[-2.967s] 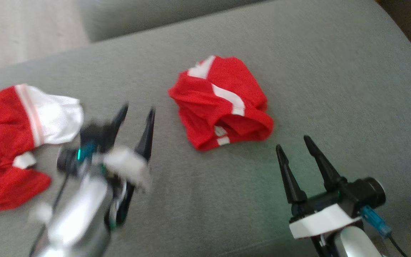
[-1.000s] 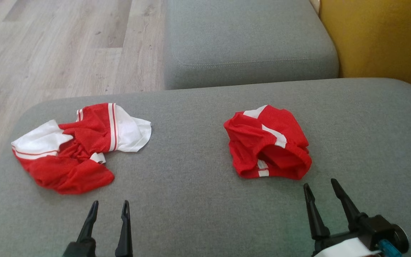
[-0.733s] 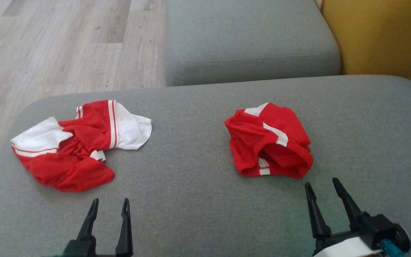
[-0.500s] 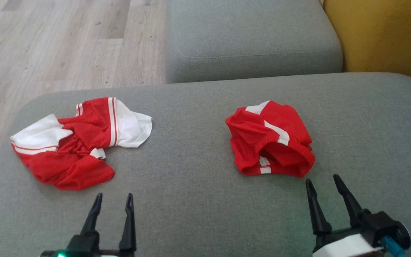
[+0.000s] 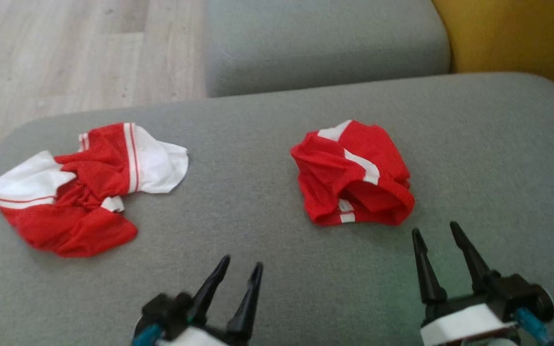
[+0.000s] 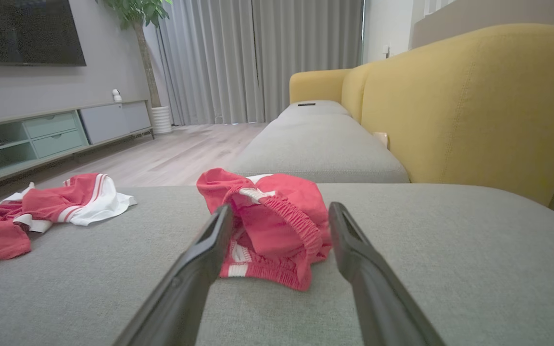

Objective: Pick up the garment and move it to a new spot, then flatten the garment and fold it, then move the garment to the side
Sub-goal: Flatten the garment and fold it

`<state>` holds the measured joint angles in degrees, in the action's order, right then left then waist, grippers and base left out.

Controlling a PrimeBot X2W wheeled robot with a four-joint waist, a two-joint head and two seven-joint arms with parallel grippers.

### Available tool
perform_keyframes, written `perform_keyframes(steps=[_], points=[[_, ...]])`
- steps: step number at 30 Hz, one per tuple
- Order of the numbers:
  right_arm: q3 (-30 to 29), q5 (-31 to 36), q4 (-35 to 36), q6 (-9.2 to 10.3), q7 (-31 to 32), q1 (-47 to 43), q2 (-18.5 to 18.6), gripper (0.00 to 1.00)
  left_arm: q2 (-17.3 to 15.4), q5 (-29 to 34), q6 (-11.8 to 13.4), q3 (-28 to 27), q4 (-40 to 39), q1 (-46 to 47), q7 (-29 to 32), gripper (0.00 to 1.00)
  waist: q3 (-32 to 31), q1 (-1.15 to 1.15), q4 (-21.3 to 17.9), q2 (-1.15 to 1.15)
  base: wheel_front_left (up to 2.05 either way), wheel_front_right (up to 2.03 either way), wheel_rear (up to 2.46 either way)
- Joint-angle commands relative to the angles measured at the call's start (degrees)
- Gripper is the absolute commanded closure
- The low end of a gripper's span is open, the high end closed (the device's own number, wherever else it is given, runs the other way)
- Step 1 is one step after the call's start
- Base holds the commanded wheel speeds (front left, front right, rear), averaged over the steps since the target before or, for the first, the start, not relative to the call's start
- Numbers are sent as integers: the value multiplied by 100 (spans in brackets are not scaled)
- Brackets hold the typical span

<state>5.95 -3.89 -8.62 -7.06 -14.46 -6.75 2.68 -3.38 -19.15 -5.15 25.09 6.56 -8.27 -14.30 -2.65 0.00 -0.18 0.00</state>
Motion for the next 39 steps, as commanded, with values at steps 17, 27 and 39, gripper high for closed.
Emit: perform_keyframes(steps=[17,27,39], points=[[446,188,393,-43,-54,1292,30,0,50,-2088,-227,1943,1400,3262,-70,0,1535,0,-845,0,0,0,0],[380,221,536,-43,-54,1461,24,0,50,-3205,-212,2344,1756,4126,-70,0,1905,0,-1215,0,0,0,0],[393,215,572,-43,-54,1463,21,0,50,-3570,-119,2037,1995,4446,-70,0,1999,0,-1479,0,0,0,0]])
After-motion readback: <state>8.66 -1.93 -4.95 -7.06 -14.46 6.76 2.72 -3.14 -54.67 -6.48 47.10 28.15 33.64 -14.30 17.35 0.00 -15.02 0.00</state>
